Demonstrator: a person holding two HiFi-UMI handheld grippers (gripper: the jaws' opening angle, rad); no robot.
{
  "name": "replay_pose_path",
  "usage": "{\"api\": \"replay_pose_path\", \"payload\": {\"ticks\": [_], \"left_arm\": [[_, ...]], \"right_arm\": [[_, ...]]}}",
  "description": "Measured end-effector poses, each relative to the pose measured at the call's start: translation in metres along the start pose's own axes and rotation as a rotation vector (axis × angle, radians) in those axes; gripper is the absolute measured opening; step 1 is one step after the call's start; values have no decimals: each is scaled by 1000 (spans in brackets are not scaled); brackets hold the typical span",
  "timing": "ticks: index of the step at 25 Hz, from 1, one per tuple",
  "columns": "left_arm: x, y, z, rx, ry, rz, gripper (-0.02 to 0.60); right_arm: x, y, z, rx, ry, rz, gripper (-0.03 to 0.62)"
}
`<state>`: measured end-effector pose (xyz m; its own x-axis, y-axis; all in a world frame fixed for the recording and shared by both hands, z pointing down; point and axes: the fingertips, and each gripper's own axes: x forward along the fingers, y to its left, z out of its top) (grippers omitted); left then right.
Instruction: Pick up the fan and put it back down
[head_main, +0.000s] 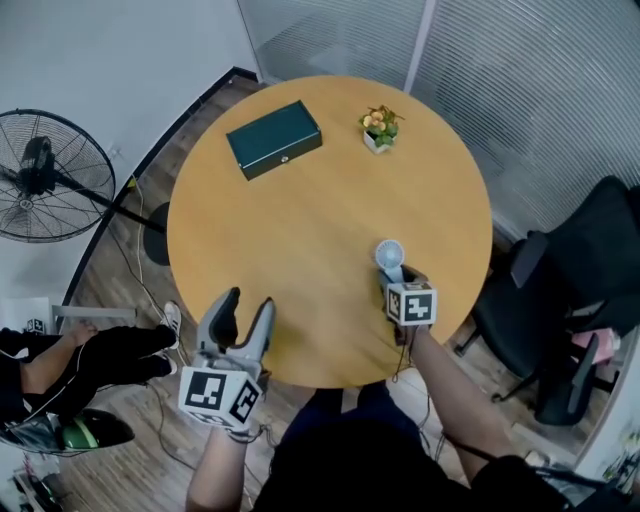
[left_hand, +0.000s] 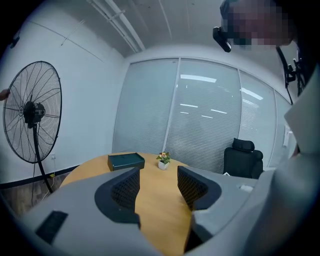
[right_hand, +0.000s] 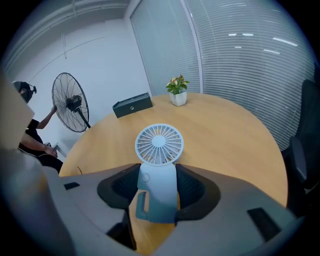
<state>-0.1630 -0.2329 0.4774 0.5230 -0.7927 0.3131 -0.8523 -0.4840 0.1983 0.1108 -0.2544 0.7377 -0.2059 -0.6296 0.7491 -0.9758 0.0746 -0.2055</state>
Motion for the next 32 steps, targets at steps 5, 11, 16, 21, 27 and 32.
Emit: {"api": "replay_pose_path", "payload": {"ticks": [5, 11, 16, 21, 27, 32], "left_arm": [[-1, -16, 3, 1, -15, -6, 235], [-5, -34, 9, 0, -35, -11, 233], [-10, -48, 15, 4, -57, -14, 233], [-16, -57, 22, 7, -78, -15, 232], [-23, -71, 30, 14, -109, -21, 232], [-30, -83, 41, 21, -129, -22, 230]], "right_arm": [[-22, 0, 13, -1, -53, 22, 221], [-56, 6, 32, -5, -129, 66, 221], [-83, 10, 45, -16, -181, 106, 221], [-116, 16, 65, -31, -251, 131, 221], [-158, 24, 84, -45, -335, 175, 221], [-198, 30, 103, -83, -414, 196, 221]]}}
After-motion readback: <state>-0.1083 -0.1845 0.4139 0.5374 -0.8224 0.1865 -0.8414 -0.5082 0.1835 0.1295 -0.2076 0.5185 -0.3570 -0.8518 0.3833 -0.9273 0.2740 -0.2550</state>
